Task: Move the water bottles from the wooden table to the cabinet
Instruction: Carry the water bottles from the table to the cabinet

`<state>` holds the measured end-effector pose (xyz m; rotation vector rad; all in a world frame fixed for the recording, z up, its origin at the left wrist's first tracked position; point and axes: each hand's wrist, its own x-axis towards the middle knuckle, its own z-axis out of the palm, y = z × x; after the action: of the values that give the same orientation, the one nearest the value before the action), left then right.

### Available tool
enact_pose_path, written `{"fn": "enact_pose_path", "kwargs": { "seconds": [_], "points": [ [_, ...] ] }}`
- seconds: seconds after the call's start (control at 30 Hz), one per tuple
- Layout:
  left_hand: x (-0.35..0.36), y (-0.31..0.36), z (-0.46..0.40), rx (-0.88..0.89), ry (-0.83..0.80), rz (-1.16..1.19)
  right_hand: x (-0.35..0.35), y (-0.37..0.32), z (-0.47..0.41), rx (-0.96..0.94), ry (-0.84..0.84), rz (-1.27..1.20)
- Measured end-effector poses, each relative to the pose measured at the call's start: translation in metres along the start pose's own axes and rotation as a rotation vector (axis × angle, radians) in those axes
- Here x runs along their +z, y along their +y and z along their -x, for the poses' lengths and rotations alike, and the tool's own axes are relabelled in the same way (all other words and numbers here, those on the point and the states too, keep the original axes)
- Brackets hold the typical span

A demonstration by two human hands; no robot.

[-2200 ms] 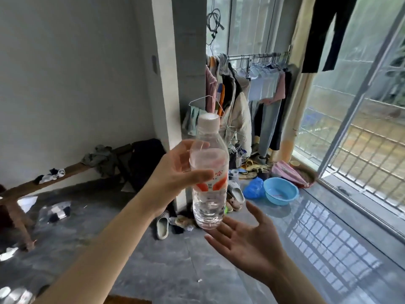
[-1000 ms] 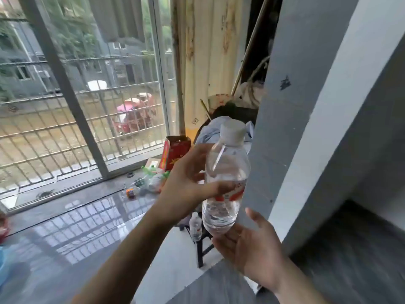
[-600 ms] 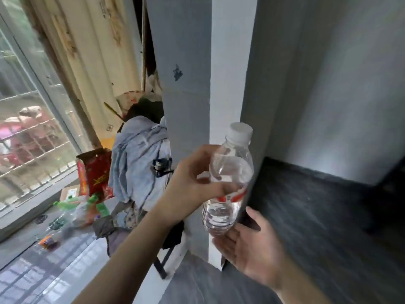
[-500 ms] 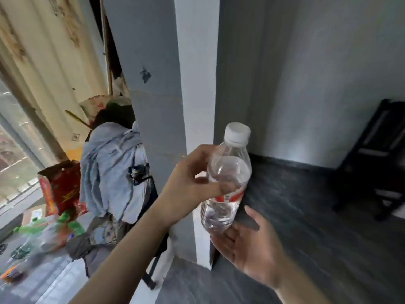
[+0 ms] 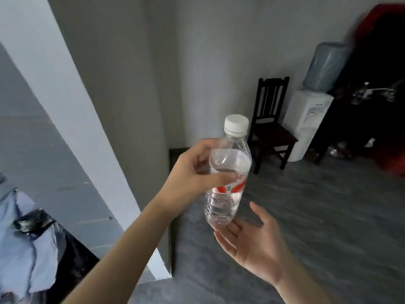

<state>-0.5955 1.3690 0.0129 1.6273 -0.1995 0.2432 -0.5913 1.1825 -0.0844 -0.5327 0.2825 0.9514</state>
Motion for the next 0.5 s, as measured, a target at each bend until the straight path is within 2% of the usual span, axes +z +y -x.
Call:
{"fn": "enact_pose_path", "kwargs": {
  "seconds": [0.5],
  "points": [
    [0.153, -0.018, -0.148, 0.03, -0.184, -0.011, -0.075, -0.172, 0.036, -0.184, -0.04, -0.173]
  ]
}}
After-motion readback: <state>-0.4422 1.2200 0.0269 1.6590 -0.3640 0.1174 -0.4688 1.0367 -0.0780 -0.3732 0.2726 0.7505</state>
